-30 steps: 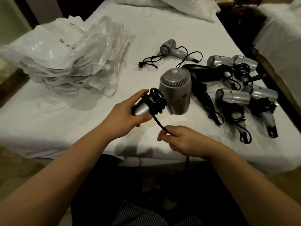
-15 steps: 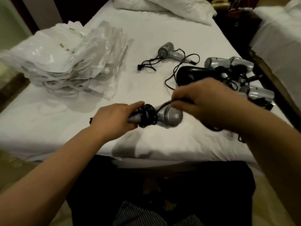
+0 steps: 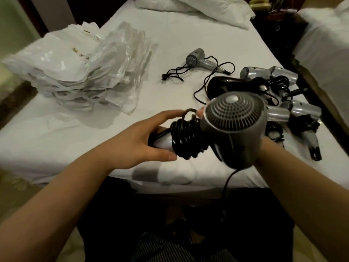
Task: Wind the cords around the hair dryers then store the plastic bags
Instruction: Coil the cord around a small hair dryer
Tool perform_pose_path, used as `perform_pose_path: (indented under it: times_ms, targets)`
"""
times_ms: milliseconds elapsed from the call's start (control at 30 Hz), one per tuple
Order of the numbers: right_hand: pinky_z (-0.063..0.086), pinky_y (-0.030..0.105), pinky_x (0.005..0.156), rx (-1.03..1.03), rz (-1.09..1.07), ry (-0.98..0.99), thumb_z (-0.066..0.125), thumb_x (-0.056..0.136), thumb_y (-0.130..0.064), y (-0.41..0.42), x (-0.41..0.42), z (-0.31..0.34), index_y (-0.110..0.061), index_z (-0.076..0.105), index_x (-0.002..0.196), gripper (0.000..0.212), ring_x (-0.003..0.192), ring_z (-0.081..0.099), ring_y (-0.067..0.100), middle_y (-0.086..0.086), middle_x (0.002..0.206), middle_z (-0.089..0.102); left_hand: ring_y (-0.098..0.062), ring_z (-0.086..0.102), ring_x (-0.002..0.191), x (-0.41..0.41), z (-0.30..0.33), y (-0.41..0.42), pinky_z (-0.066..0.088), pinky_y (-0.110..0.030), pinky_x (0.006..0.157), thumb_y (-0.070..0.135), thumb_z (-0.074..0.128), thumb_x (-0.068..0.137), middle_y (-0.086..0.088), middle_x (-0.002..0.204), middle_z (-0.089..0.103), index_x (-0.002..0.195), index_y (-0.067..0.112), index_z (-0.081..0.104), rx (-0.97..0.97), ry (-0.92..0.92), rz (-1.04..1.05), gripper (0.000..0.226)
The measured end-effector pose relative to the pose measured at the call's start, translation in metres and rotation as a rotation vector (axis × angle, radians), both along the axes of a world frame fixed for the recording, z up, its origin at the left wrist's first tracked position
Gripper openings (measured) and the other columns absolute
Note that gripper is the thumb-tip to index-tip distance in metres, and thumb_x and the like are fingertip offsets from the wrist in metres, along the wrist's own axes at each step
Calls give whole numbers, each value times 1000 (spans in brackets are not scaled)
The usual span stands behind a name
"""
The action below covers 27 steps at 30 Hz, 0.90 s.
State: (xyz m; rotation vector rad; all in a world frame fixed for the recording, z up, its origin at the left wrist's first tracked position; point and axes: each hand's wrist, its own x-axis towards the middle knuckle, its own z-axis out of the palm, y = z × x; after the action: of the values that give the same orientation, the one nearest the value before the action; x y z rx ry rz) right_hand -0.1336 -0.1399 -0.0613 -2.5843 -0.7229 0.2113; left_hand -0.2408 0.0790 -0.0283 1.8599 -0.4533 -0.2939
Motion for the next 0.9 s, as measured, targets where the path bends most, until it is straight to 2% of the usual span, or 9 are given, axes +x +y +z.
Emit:
perform_pose_path:
  times_ms: [67,167,300,400,500,567,633,767,900]
  targets:
    - [36,24,74,102,-47,108,50,96,-22,0,-10,-20,-6,58,88,20,81,45,14,3,83,50,-15,67,84,3,-2,0,54,-26,76,27,74,61,-3,95,71,129,52,40,-116,45,52,80]
    - [32,12,58,391,-140,92,44,98,-23,7,-35,-26,-7,57,74,32,58,43,1,-9,61,43,-16,59,65,11,-9,-3,50,-27,63,24,72,58,-2,77,67,122,51,48,-220,57,192,74]
    - [32,16,57,302,-133,217,34,101,-32,18,-57,-24,-19,54,64,44,53,44,6,-5,55,44,-17,58,63,17,-18,-10,49,-27,60,10,72,69,-5,83,69,119,49,51,-206,42,329,66]
    - [37,24,59,299,-155,374,35,100,-29,27,-72,-23,-20,58,71,38,53,44,13,-3,54,45,-11,59,63,21,-28,-14,47,-22,61,6,76,73,1,79,69,120,50,48,-76,-14,429,70]
    - [37,22,58,165,-97,387,36,100,-23,33,-85,-20,-13,61,97,27,59,45,9,-9,65,48,-12,59,68,25,-37,-12,43,-24,67,22,80,68,-3,83,67,122,54,46,81,-53,506,72]
    - [42,31,70,36,-40,335,37,99,-23,31,-88,-14,-5,59,105,29,74,53,19,1,81,58,-14,58,72,27,-39,-11,44,-28,68,24,78,73,1,81,65,129,49,44,250,-99,553,70]
    - [43,36,78,-91,28,268,38,99,-26,25,-88,-4,-3,59,103,31,91,55,30,12,98,63,-23,59,83,26,-38,-9,45,-32,72,30,73,77,3,86,64,135,46,40,456,-173,587,68]
    - [41,34,73,-294,108,126,40,98,-31,18,-88,23,-11,58,101,27,98,54,31,11,104,62,-29,57,104,24,-38,-3,44,-34,75,42,62,85,-1,114,64,142,47,27,795,-233,566,68]
    - [37,28,69,-414,138,-119,46,95,-35,17,-79,57,-20,59,105,22,98,55,24,2,99,59,-23,56,108,23,-36,-10,43,-31,72,43,53,90,4,118,60,143,52,17,1020,-369,406,65]
